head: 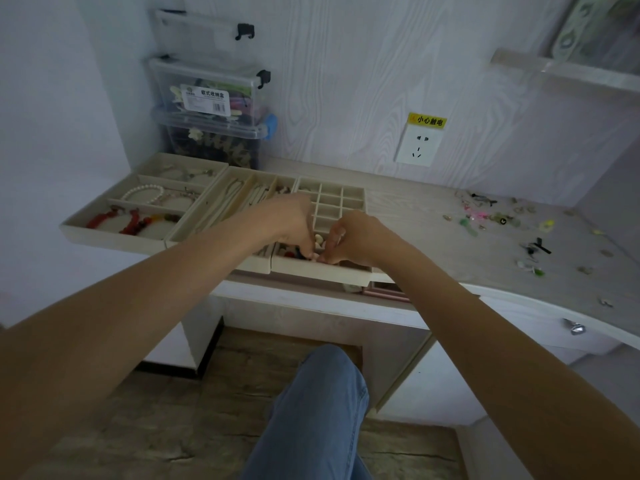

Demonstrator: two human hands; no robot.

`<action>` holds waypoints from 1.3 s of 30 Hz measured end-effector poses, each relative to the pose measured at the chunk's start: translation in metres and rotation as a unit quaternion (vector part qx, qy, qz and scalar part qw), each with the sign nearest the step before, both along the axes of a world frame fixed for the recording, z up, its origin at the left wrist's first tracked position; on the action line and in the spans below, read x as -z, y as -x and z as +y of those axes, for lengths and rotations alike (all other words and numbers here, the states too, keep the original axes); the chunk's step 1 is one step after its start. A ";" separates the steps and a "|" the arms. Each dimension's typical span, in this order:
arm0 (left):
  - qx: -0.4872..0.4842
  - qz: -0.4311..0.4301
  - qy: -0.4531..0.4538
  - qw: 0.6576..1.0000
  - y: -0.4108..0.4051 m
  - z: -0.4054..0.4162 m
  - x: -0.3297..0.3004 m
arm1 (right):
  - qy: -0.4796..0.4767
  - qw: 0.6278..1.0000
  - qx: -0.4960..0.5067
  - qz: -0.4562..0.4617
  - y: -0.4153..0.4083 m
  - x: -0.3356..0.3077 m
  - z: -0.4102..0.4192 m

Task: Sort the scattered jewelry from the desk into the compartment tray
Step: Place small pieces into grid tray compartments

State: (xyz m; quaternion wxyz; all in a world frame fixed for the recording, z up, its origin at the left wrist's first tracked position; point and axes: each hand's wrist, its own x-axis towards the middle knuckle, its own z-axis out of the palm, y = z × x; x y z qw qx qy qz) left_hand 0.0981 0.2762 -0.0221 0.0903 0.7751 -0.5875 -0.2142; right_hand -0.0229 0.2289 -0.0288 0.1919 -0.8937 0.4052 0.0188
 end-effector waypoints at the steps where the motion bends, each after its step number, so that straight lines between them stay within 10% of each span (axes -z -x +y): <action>1: 0.007 0.010 0.009 1.000 -0.002 0.003 0.000 | 0.002 1.000 -0.003 0.005 0.000 0.000 0.000; 39: 0.070 -0.064 0.074 0.993 -0.028 0.038 0.016 | -0.085 0.992 0.086 0.021 -0.019 -0.010 0.008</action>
